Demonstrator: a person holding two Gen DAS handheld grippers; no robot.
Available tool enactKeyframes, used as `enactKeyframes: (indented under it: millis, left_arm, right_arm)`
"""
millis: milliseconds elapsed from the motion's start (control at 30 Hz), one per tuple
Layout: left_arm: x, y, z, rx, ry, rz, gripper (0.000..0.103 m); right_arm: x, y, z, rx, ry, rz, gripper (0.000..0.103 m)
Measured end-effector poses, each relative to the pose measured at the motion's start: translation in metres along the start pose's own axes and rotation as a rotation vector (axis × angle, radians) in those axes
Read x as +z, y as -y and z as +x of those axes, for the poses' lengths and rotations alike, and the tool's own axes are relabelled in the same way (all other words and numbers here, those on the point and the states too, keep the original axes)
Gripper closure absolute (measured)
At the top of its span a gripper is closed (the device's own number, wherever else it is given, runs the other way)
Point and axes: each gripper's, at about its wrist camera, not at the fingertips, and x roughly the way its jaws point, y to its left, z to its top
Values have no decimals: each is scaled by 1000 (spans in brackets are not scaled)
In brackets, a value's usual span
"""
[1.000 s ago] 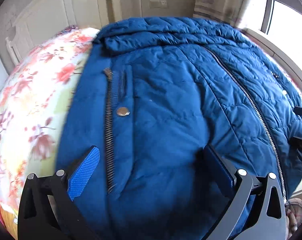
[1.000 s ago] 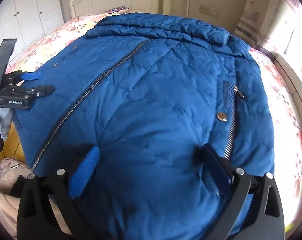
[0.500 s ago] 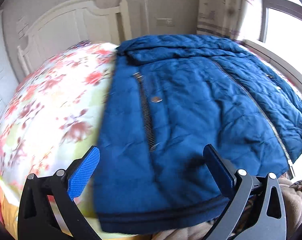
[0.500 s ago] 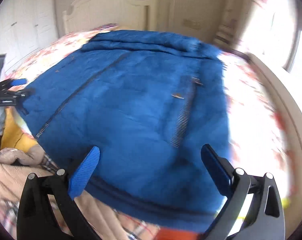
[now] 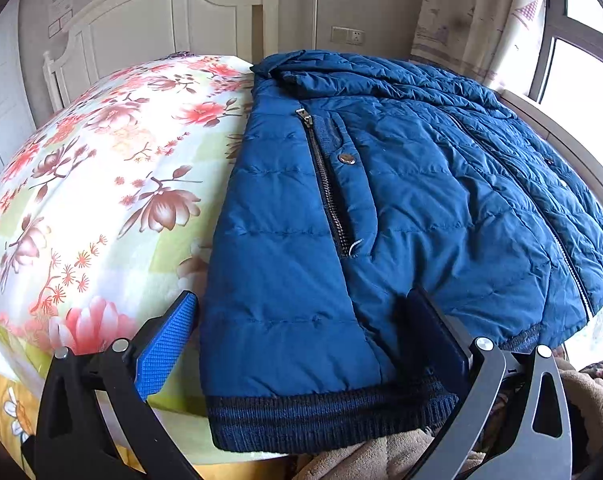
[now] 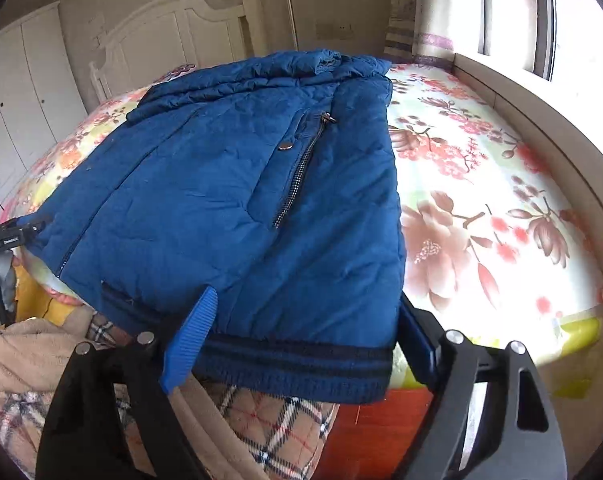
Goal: Fold large clothes
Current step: 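Grasp the ribbed navy hem with both grippers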
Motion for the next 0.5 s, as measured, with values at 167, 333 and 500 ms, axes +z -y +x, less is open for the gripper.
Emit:
enactKeyframes:
  millis: [167, 333, 500]
  left_arm:
    - [2, 0, -1, -24, -17, -5, 12]
    - [3, 11, -9, -89, 26, 27, 56]
    - [0, 8, -27, -134, 92, 27, 78]
  right_arm:
    - [0, -1, 2, 12, -1, -7, 17]
    - [-1, -9, -2, 39, 33, -44, 51]
    - [-1, -21, -16, 76, 97, -83, 84]
